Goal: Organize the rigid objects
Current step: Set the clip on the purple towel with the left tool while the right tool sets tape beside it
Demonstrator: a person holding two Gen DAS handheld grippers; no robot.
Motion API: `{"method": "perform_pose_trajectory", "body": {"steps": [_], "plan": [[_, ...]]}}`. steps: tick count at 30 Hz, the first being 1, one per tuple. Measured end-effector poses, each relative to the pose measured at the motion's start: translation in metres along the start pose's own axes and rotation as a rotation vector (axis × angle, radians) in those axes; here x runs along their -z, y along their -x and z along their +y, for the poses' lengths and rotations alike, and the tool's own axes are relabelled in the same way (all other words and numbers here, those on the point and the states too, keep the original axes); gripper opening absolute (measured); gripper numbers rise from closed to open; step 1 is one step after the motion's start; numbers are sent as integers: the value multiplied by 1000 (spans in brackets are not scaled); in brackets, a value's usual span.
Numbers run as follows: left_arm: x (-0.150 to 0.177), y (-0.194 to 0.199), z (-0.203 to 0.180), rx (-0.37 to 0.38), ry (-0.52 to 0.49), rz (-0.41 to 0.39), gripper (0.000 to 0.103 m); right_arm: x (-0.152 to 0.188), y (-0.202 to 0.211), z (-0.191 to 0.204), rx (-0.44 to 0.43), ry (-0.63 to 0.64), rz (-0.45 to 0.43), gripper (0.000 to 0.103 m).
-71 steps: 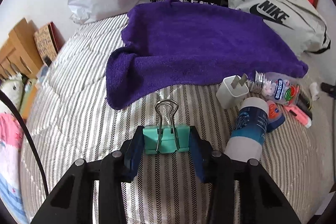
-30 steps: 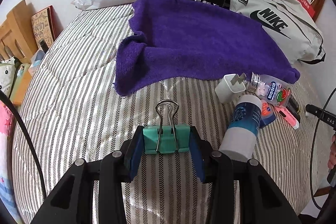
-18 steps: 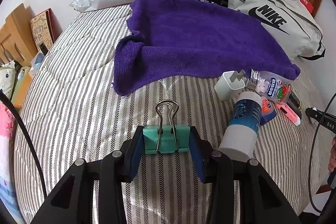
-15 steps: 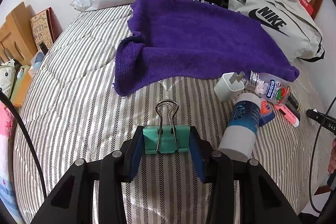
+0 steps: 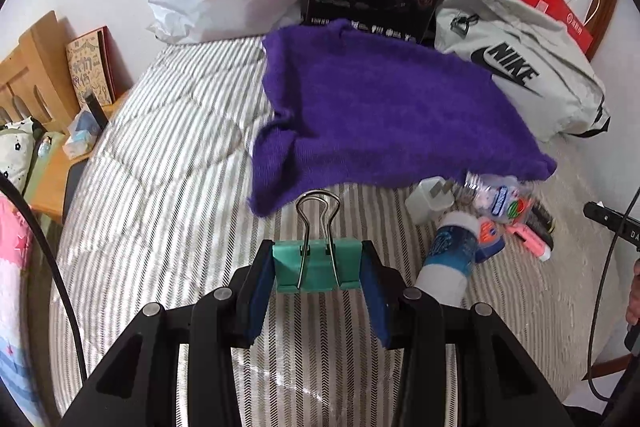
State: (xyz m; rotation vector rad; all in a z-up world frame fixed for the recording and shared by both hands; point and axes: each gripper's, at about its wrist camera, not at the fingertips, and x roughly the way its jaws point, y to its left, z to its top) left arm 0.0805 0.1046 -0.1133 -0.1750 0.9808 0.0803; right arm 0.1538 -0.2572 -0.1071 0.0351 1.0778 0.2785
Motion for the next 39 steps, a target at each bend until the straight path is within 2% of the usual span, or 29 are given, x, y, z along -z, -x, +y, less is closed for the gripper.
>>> {"method": "perform_pose_trajectory", "body": {"steps": [8,17,28,39], "plan": [[-32,24,-5,12,-24,-62,40,-34,11,26,-58,70,-46,28],[-90,-6,-23,85,-48,-64,40,-78,-9,56,-138,108,-57,28],[-148,-70,-42,113,-74,-26,40,-146,-73,83,-139,178,-23,28],[-180,-128,-48,106,-70,28,40,-180,-153,89,-120,175,59,28]]}}
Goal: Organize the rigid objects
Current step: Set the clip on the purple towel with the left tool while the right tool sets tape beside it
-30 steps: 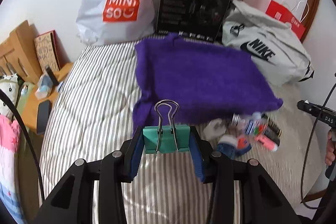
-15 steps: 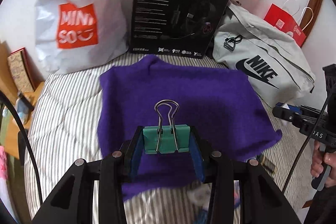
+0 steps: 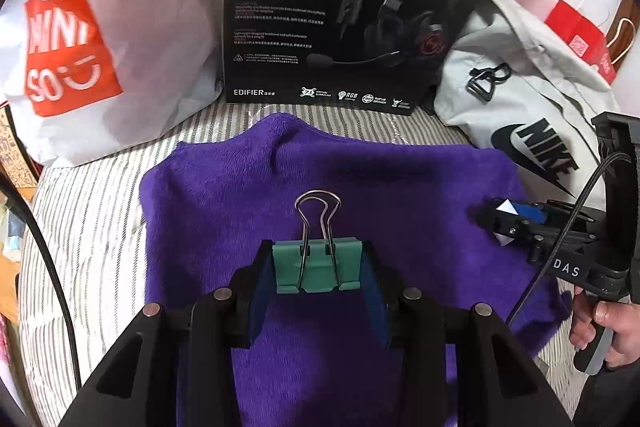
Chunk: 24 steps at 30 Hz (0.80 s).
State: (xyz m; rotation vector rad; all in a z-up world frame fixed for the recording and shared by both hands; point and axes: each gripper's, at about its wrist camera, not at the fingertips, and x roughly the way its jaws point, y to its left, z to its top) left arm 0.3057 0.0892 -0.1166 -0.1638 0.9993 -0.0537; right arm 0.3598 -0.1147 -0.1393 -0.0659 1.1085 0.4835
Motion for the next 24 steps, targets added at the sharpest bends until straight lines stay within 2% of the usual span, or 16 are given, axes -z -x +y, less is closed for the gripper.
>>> {"method": "perform_pose_trajectory", "body": {"steps": [7,12,19,21,24], "plan": [[-8,-24,-3,-10,2,33,40,-18,-21,1,19,17,30,28],[-10,-37,-5,-50,-13,65,40,-24,-32,7,50,58,56,28],[-8,-43,-10,-79,-46,53,40,-24,-34,14,78,107,58,30],[-8,-44,-12,-83,-51,52,42,-23,-36,17,74,120,56,34],[-5,-43,-11,-71,-47,68,50,-22,-38,23,51,161,71,49]]}}
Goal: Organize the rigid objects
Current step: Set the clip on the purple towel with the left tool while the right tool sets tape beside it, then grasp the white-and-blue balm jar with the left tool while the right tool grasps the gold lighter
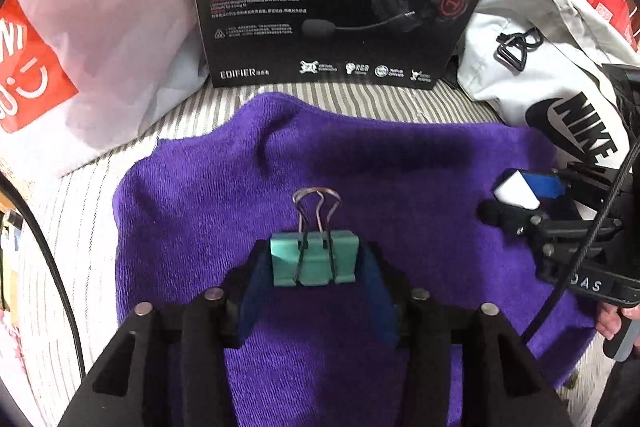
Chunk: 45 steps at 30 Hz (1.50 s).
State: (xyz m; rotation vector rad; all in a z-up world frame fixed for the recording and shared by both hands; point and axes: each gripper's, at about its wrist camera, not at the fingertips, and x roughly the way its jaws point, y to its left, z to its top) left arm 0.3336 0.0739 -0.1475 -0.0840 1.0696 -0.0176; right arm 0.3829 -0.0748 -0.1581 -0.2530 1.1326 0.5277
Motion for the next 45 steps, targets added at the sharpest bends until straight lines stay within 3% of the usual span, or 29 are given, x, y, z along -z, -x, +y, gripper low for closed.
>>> {"method": "perform_pose_trajectory", "body": {"steps": [1,4,10,16,25,29,35,41,43,45], "plan": [[1,0,0,1,3,7,56,0,0,1,-12,6,5,56],[7,2,0,-9,7,27,65,1,-1,1,-22,2,11,57],[31,27,3,15,55,0,65,24,37,-8,-55,-61,-21,57],[76,84,-13,69,4,-91,65,68,98,-8,-24,-109,-81,61],[163,130,-33,168,-70,-57,65,154,165,-2,-2,-207,-113,62],[191,123,-46,139,-143,-3,65,187,182,2,-5,-245,-123,63],[203,101,-54,87,-217,39,65,234,198,5,-4,-282,-109,63],[203,95,-60,59,-278,26,48,265,202,-2,20,-315,-76,63],[204,97,-63,52,-310,28,37,268,198,-5,25,-324,-66,63],[207,100,-66,57,-322,32,37,270,195,-8,27,-334,-64,63]]}}
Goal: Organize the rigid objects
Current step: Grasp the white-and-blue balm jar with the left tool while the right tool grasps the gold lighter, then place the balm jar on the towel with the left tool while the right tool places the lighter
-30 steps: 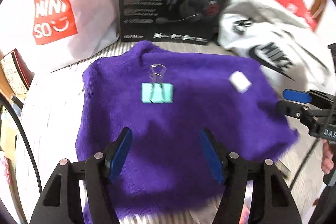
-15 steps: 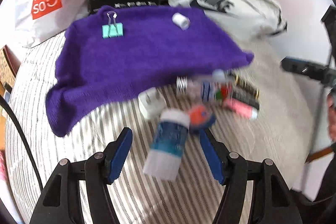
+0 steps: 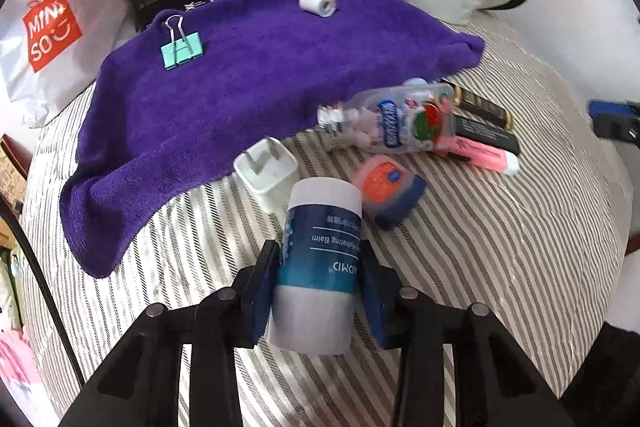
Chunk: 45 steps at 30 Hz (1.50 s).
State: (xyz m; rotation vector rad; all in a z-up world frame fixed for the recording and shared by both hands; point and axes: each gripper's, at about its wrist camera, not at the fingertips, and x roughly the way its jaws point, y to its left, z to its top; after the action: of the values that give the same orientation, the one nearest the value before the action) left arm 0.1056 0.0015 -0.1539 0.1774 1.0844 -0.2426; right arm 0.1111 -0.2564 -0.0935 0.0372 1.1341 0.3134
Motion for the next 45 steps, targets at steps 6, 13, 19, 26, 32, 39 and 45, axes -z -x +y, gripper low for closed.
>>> {"method": "perform_pose_trajectory", "body": {"steps": [6,13,19,26,32,39,45], "plan": [[13,5,4,7,73,2,37,-18,-35,4,6,80,-15,63],[11,3,-2,-34,104,4,37,-46,-87,27,4,271,39,46],[11,4,0,-24,118,4,37,-50,-104,51,28,436,66,30],[10,4,3,-15,135,-1,37,-55,-108,38,39,337,116,26],[11,6,2,-18,139,-10,38,-34,-98,32,41,288,137,27],[12,8,3,-11,155,-13,37,-35,-99,37,48,355,146,25],[13,9,2,-22,152,-5,37,-30,-95,34,62,357,185,25]]}}
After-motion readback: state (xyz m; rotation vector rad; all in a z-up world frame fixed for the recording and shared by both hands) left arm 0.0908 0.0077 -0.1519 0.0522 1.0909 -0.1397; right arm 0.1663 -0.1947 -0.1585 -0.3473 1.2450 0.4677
